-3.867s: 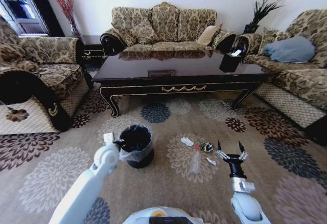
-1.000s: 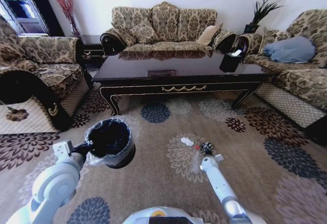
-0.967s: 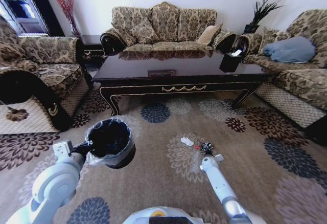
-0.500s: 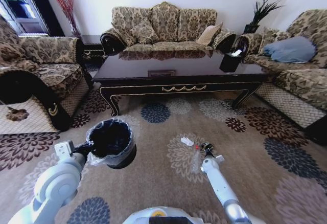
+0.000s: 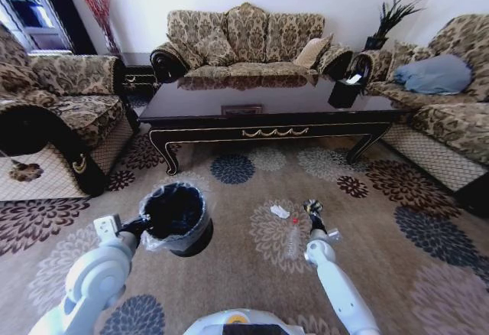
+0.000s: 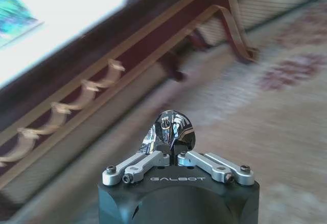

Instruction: Move to the front of the table and pick up the trash from the floor, then place it into the trash bin.

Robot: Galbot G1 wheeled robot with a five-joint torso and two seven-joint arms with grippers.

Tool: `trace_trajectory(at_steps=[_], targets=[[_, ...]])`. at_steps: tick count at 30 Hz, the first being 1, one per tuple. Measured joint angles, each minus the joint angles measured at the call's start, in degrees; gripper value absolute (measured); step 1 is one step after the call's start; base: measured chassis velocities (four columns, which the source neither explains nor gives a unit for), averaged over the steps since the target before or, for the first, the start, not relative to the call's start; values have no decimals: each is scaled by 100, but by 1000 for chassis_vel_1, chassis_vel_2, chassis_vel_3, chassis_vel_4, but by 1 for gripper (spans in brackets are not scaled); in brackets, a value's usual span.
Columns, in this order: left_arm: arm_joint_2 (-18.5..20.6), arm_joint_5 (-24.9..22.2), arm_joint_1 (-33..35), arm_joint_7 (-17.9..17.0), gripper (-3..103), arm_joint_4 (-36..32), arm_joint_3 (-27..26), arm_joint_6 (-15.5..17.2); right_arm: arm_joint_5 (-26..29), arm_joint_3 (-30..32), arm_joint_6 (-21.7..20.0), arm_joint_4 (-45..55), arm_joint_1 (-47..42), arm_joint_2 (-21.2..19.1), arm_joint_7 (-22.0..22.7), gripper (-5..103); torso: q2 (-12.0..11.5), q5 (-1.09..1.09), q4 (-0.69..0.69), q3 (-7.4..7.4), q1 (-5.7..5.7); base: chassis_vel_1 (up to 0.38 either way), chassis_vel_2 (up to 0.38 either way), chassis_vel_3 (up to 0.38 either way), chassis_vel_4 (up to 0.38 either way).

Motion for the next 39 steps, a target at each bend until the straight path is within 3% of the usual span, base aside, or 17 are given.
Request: trace_trajectory(at_steps=[7,14,25,34,39], targets=[[-95,225,-54,70,3,205,441,0,-318,-374,193,1241,-436,-173,-94,2,0,0,1,0,0,0,0,0,0],[-255,347,-372,71,3,620,1010,0,-830,-613,327,2504,-941,-791,-337,2,0,0,-1,1,0,0,0,0,0],[-359,449,-1181,247,3,1141,1620,-138,-1366,-1074,568,3143,-1333,-1647,-725,2,0,1,-2,0,0,0,0,0,0],[-369,473,-1600,268,3,1532,2176,-131,-1707,-1474,710,3287,-1134,-1967,-914,2,0,1,0,1,0,0,0,0,0],[-392,468,-2072,279,3,1904,2776,-129,-1975,-1827,717,3547,-858,-2252,-960,2,0,0,-1,2,0,0,0,0,0]])
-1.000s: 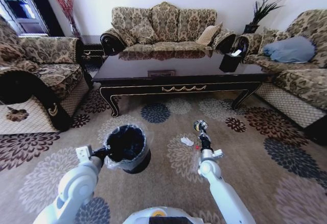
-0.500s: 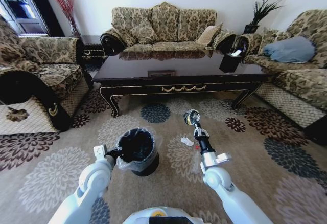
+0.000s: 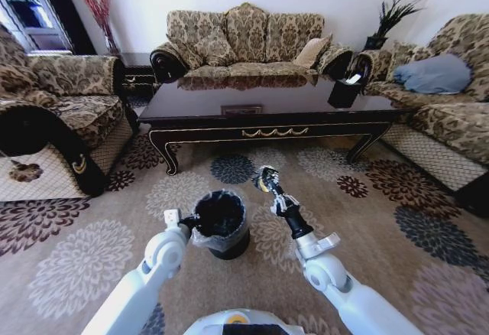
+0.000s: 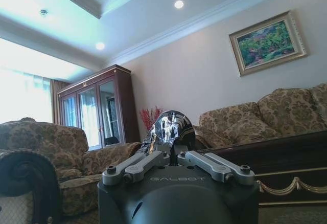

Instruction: Move to the front of the table and pick up the trash from the floor, then place it into the trash bin.

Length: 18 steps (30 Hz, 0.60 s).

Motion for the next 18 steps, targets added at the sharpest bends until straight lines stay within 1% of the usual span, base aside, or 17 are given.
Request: trace_trajectory(at_steps=[2,5,7,11,18], targets=[[-65,-2,-162,4,3,116,183,0,-91,-108,-1,78,61,-84,-33,2,0,1,0,0,0,0,0,0,0],[-109,-5,-247,5,3,180,273,-1,-128,-185,-6,110,86,-149,-40,2,0,0,0,0,0,0,0,0,0],[-200,-9,-402,5,3,267,431,-1,-217,-307,-10,96,77,-323,-85,2,0,0,1,0,0,0,0,0,0],[-293,-6,-525,5,3,334,580,-17,-326,-362,-12,-45,1,-423,-179,2,0,0,0,0,0,0,0,0,0],[-435,-7,-618,15,3,342,730,-27,-483,-381,-53,-407,-149,-361,-159,2,0,1,1,0,0,0,0,0,0]])
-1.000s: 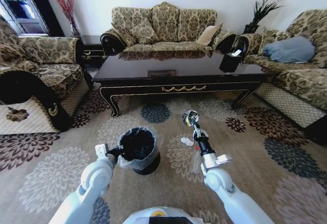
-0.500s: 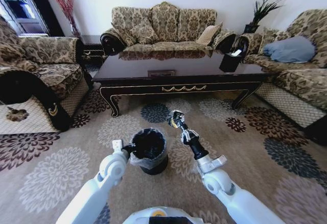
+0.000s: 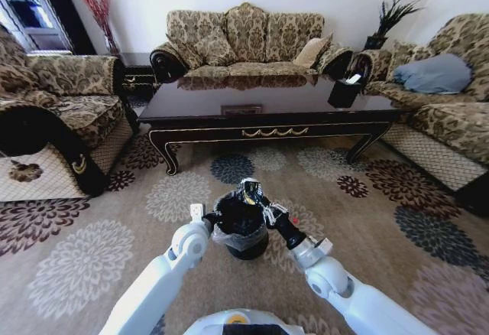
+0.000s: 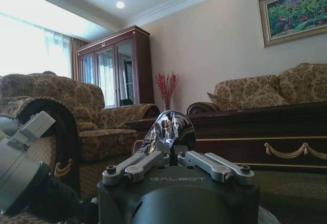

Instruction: Move to the front of the table and pick up the trash from the floor, then place it into the trash bin.

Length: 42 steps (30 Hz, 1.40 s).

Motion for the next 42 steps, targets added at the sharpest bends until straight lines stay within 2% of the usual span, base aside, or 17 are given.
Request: trace_trajectory(at_steps=[9,13,14,17,22,24,25,26,28,31,33,34,35,36,38,39,42], targets=[[12,3,19,-16,3,-96,-21,10,-114,135,-77,-78,-293,6,86,-1,0,-1,-1,0,0,0,0,0,0],[65,2,54,-19,3,-141,-45,14,-115,209,-112,-61,-365,9,108,3,0,-1,-1,0,0,0,0,0,0],[92,3,73,-20,3,-156,-55,15,-113,245,-117,-24,-390,5,108,12,0,-1,-1,0,0,0,0,0,0],[112,7,95,-21,3,-166,-67,16,-108,276,-127,25,-420,-4,106,18,0,-1,0,0,0,0,0,0,0],[134,15,130,-23,3,-200,-86,17,-108,361,-153,126,-528,-20,99,38,0,-1,-1,0,0,0,0,0,0],[136,17,138,-23,3,-206,-91,17,-107,381,-154,146,-546,-20,99,38,0,-1,-1,0,0,0,0,0,0],[140,36,169,-22,3,-220,-110,17,-96,449,-154,222,-596,-3,102,50,0,-2,-2,-1,0,0,0,0,0],[145,58,193,-19,3,-225,-130,17,-83,489,-154,251,-608,9,111,55,0,-2,-2,0,0,0,0,0,0],[156,87,231,-15,3,-228,-170,17,-55,559,-155,291,-618,28,143,55,0,-2,-2,-1,0,0,0,0,0],[249,111,388,-12,3,-319,-399,18,170,828,-207,377,-598,40,394,71,0,-2,0,0,0,0,0,0,0],[373,17,548,-20,3,-488,-711,18,348,1036,-413,434,-571,7,853,83,0,-3,0,0,0,0,0,0,0],[373,17,548,-20,3,-488,-711,18,348,1036,-413,434,-571,7,853,83,0,-3,0,0,0,0,0,0,0],[480,-63,655,-29,3,-624,-966,18,396,1167,-599,449,-567,4,1236,87,0,-2,0,0,0,0,0,0,0],[480,-63,655,-29,3,-624,-966,18,396,1167,-599,449,-567,4,1236,87,0,-2,0,0,0,0,0,0,0],[596,-148,741,-58,3,-772,-1205,18,357,1266,-726,422,-589,32,1507,97,0,-2,1,0,0,0,0,0,0],[596,-148,741,-58,3,-772,-1205,18,357,1266,-726,422,-589,32,1507,97,0,-2,1,0,0,0,0,0,0],[767,-290,918,-116,3,-1085,-1638,18,464,1340,-1032,354,-687,204,2117,100,0,-2,-2,-1,0,0,0,0,0]])
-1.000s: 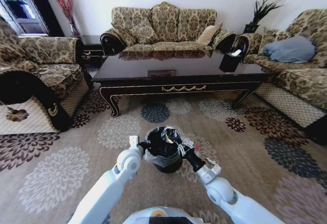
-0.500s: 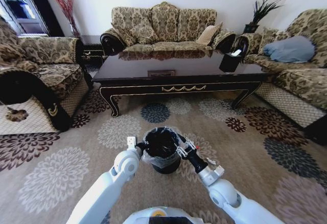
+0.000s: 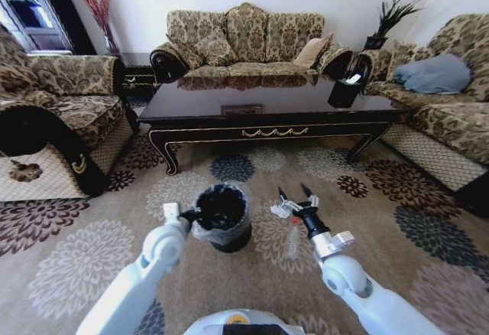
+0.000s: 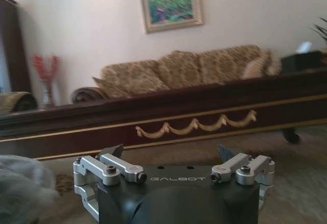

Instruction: Move to the front of the table and pick up the trash from the floor, then place it into the trash bin.

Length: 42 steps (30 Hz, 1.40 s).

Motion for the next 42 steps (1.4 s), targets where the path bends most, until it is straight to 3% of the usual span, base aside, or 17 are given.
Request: trace_trajectory(at_steps=[2,3,7,8,11,12,16,18,20,24,25,31,42], targets=[[28,8,182,-12,3,-176,-286,-5,520,-119,-319,-53,-18,209,799,100,0,1,0,0,0,0,0,0,0],[28,8,182,-12,3,-176,-286,-5,520,-119,-319,-53,-18,209,799,100,0,1,0,0,0,0,0,0,0],[53,14,523,-13,3,-447,-624,-7,1358,-197,-832,-345,72,552,1975,100,0,0,1,0,0,0,0,0,0],[53,14,523,-13,3,-447,-624,-7,1358,-197,-832,-345,72,552,1975,100,0,0,1,0,0,0,0,0,0],[110,16,783,-13,3,-629,-861,-12,1801,-180,-1158,-623,152,790,2671,100,0,0,0,0,0,0,0,0,0],[110,16,783,-13,3,-629,-861,-12,1801,-180,-1158,-623,152,790,2671,100,0,0,0,0,0,0,0,0,0],[139,16,1123,-3,3,-856,-1104,-15,2367,-136,-1463,-848,459,1261,3446,100,0,0,0,0,0,0,0,0,0],[139,16,1166,-1,3,-883,-1133,-15,2437,-133,-1510,-892,529,1338,3545,100,0,0,0,0,0,0,0,0,0],[137,20,1339,4,3,-990,-1260,-15,2637,-120,-1652,-1144,867,1690,3873,100,0,0,3,0,0,0,0,0,0],[136,23,1480,9,3,-1067,-1371,-16,2841,-43,-1764,-1496,1246,2021,4101,100,0,0,1,0,0,0,0,0,0],[138,23,1565,14,3,-1114,-1452,-15,2965,96,-1830,-1982,1623,2309,4319,100,0,0,4,1,0,0,0,0,0],[132,31,1691,14,3,-1187,-1608,-16,2955,586,-1872,-3071,2127,2794,4558,100,0,0,1,1,0,0,0,0,0],[86,65,1754,16,3,-1196,-1640,-16,2900,1361,-1624,-4050,2563,3173,4315,100,0,1,0,1,0,0,0,0,0]])
